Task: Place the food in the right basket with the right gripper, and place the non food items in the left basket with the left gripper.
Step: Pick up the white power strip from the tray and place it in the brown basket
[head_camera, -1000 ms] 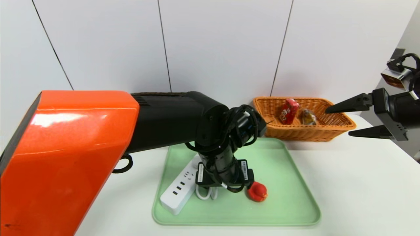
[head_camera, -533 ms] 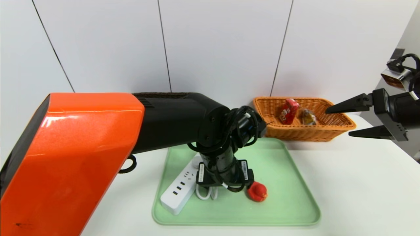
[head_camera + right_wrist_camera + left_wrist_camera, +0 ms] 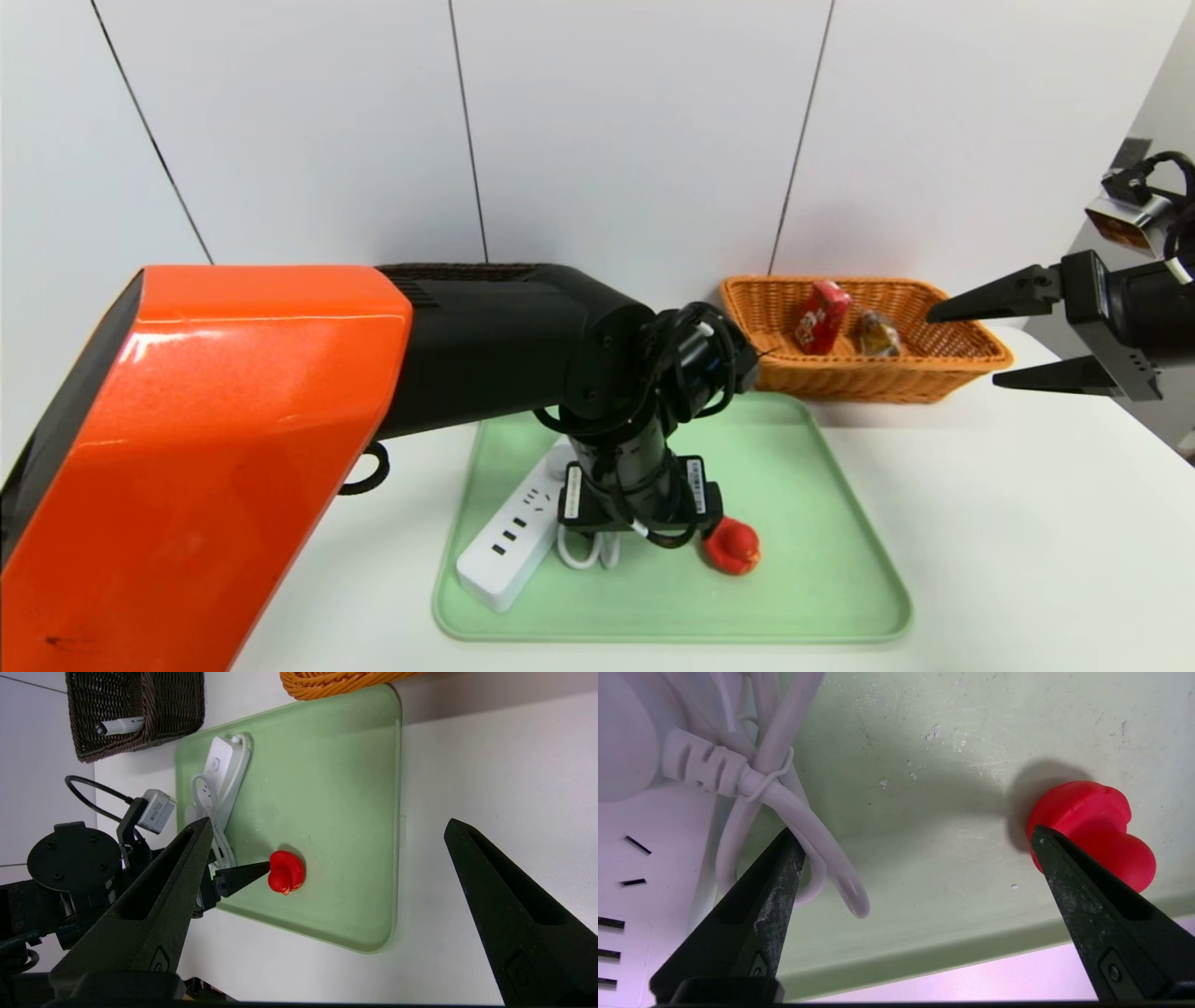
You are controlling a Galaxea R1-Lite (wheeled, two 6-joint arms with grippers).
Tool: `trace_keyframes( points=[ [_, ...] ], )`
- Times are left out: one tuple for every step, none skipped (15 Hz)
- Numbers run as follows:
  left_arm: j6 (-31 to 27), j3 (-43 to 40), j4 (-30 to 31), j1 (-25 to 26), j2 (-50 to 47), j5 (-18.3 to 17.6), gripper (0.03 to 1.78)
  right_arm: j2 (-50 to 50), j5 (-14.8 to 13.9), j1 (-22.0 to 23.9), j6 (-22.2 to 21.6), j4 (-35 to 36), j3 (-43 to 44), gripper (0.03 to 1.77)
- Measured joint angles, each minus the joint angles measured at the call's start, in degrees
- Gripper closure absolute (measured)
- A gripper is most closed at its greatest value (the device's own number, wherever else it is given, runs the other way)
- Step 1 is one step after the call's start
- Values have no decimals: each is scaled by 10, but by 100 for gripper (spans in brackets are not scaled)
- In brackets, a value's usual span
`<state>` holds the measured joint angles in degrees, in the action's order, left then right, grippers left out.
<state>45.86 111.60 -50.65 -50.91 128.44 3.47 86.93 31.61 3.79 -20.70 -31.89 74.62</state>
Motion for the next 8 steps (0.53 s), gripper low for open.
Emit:
trace_keyframes(
  points=[
    [0,0,-2,0,0,0,12,0,0,0,0,0,0,9],
    [0,-1,-6,0,0,1,28,0,0,0,0,-1,0,9],
    [0,-1,-7,1,0,0,44,0,0,0,0,-1,0,9],
    [0,-1,-9,1,1,0,59,0,0,0,-1,-1,-1,9],
    [-3,-2,-15,0,1,0,73,-1,0,1,-1,-1,-1,9],
    [-12,-2,-24,1,2,0,85,-2,0,1,-1,-1,-1,9],
    [-21,-2,-34,2,3,0,95,-2,0,1,-1,-1,-1,9],
    [-24,-1,-37,3,5,1,104,-2,1,1,-1,-1,0,9]
  ],
)
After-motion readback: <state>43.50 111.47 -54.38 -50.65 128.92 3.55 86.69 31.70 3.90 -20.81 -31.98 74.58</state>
